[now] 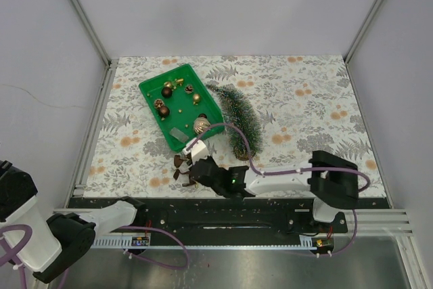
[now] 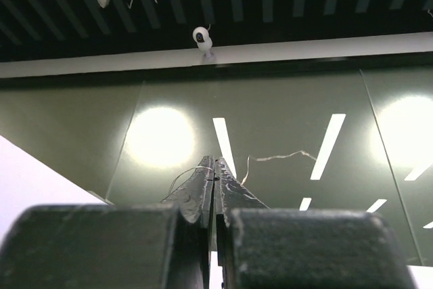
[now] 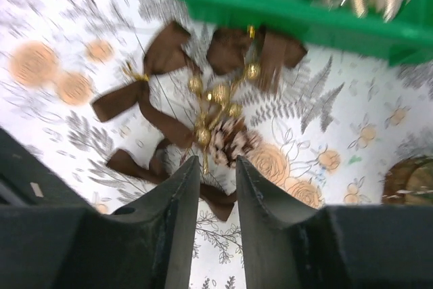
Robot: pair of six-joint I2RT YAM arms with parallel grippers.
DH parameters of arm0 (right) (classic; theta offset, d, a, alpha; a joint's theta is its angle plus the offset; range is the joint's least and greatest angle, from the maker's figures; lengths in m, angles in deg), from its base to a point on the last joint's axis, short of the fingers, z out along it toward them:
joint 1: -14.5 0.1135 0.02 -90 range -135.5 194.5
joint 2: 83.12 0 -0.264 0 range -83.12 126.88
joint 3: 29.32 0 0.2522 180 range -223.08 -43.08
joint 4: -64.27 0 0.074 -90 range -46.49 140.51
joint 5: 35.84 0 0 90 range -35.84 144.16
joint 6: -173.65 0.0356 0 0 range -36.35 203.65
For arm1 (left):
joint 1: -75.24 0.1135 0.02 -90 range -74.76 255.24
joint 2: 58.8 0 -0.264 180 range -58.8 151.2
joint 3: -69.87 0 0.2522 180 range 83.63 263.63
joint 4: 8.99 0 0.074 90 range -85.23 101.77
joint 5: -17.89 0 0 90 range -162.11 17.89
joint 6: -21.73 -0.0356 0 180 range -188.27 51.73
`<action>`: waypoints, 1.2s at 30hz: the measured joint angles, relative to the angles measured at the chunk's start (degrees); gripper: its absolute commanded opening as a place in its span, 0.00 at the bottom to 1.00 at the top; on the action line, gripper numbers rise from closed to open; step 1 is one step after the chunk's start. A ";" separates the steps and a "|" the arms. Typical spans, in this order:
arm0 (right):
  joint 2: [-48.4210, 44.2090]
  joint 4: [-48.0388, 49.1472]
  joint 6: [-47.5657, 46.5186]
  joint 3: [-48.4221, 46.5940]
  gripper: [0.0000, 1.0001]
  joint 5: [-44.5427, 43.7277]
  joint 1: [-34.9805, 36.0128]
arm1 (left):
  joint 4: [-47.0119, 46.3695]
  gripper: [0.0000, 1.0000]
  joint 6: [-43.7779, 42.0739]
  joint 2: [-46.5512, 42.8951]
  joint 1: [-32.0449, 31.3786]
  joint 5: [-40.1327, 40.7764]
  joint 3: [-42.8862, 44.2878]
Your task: Decorate the small christmas tree
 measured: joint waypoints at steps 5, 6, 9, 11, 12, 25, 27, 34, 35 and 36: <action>-10.80 0.22 -2.08 0.00 0.31 -0.42 0.00 | -2.45 0.00 -3.32 0.00 0.24 -0.11 0.00; -12.35 0.24 -2.32 0.00 0.31 -0.52 0.00 | -2.99 0.00 -4.20 0.00 0.24 -0.13 0.00; -16.90 0.20 -3.23 0.00 0.31 -1.01 0.00 | -4.42 0.00 -6.25 0.00 0.39 -0.11 0.00; -18.86 0.20 -4.02 0.00 0.46 -1.86 0.00 | -5.42 0.00 -7.67 0.00 0.39 -0.09 0.02; -19.34 0.22 -4.28 0.00 0.57 -2.19 0.00 | -5.75 0.00 -8.28 0.00 0.39 -0.09 0.15; -4.66 0.39 -3.82 -1.49 0.87 -1.07 -0.42 | -7.74 0.00 -10.45 -2.05 1.09 -0.11 0.37; -2.80 0.42 -2.97 -1.51 0.86 0.02 -0.63 | -7.61 0.00 -10.45 -3.17 1.18 -0.11 -1.49; 2.54 4.00 1.81 -0.79 0.82 3.93 -2.71 | -7.17 0.00 -10.99 -5.40 1.31 0.15 -6.45; 3.48 4.46 2.38 -0.63 0.81 4.52 -2.84 | -7.08 0.00 -11.15 -5.66 1.31 0.20 -7.17; 4.26 4.74 2.80 -0.55 0.79 4.79 -2.89 | -6.93 0.00 -11.34 -6.01 1.31 0.20 -8.11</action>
